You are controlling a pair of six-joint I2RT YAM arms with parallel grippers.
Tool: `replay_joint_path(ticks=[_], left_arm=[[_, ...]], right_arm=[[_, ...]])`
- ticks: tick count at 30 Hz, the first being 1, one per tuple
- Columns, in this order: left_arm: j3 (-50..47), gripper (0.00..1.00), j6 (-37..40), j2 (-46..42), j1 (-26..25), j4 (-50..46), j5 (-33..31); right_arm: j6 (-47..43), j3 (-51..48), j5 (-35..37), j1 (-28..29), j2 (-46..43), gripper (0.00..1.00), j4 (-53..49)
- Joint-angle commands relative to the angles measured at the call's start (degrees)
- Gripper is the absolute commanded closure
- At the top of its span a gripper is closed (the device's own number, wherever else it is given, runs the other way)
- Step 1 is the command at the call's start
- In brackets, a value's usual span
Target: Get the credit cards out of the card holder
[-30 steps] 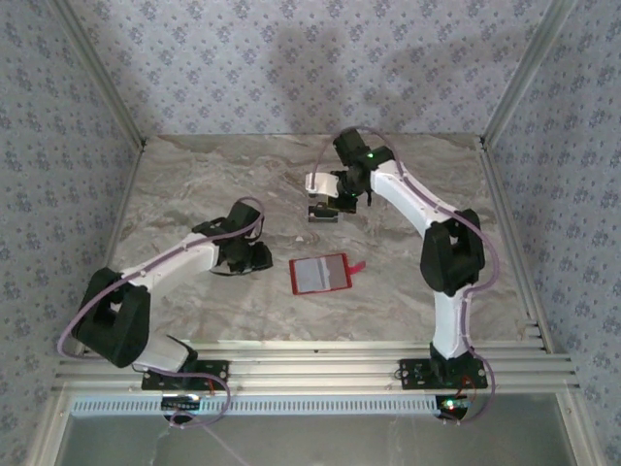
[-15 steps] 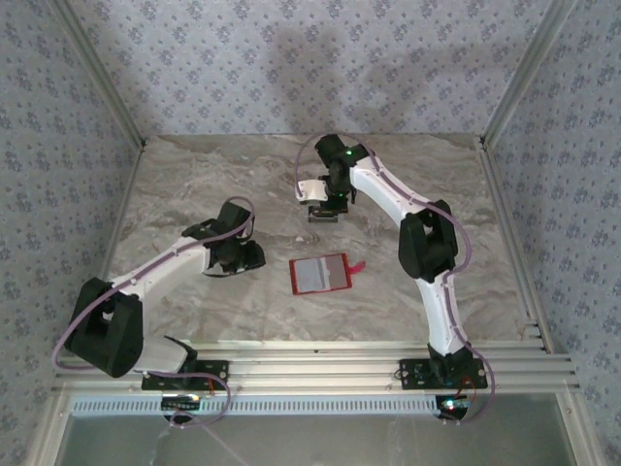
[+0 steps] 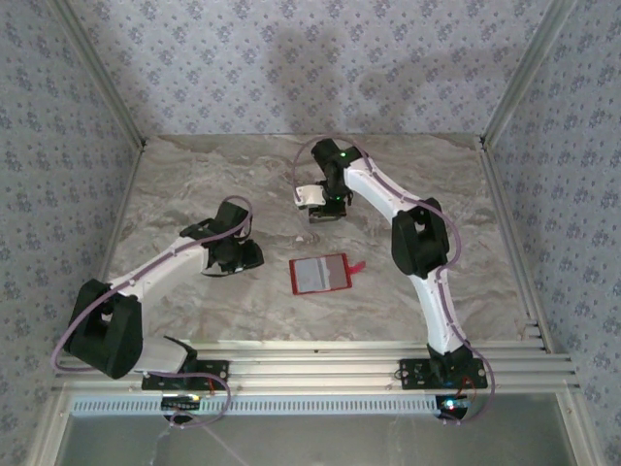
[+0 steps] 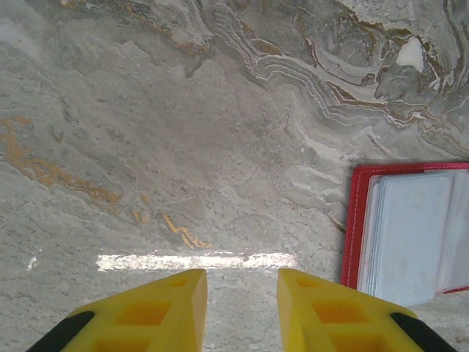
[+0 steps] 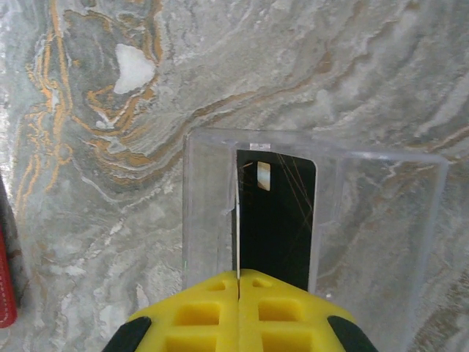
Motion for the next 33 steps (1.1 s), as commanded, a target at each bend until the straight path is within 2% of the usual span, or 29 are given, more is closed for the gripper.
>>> replay_joint_path(ticks=[1, 5, 7, 10, 21, 25, 28, 33], left_arm=[[0.25, 0.68, 1.15, -0.7, 0.28, -0.58, 0.37], [0.87, 0.68, 1.32, -0.43, 0.28, -0.52, 0.71], [1.25, 0.68, 1.41, -0.43, 0.29, -0.58, 0.94], [1.81, 0.68, 1.61, -0.42, 0.28, -0.92, 0.92], [2.87, 0.67, 1.81, 0.64, 0.31, -1.01, 2.93], [3.5, 0.67, 1.89, 2.08, -0.06, -0.45, 4.61], [4.26, 0.67, 1.68, 3.58, -0.99, -0.05, 5.35], [6.73, 0.67, 1.05, 7.23, -3.86, 0.81, 5.32]], right_arm=[[0.21, 1.85, -2.83, 0.66, 1.34, 1.0, -4.36], [1.36, 1.85, -2.35, 0.84, 1.42, 0.99, -2.96], [2.33, 1.92, -0.53, 0.94, 1.29, 0.85, -0.73], [2.64, 1.86, 0.97, 0.91, 0.52, 0.78, 2.01], [7.09, -5.38, 5.32, 0.81, -8.0, 0.74, 15.53], [15.85, -7.4, 5.59, 0.13, -11.13, 0.7, 16.82], [25.9, -8.65, 5.13, -0.83, -13.35, 0.69, 17.08], [45.8, -17.04, 5.65, -1.55, -20.42, 0.69, 21.41]])
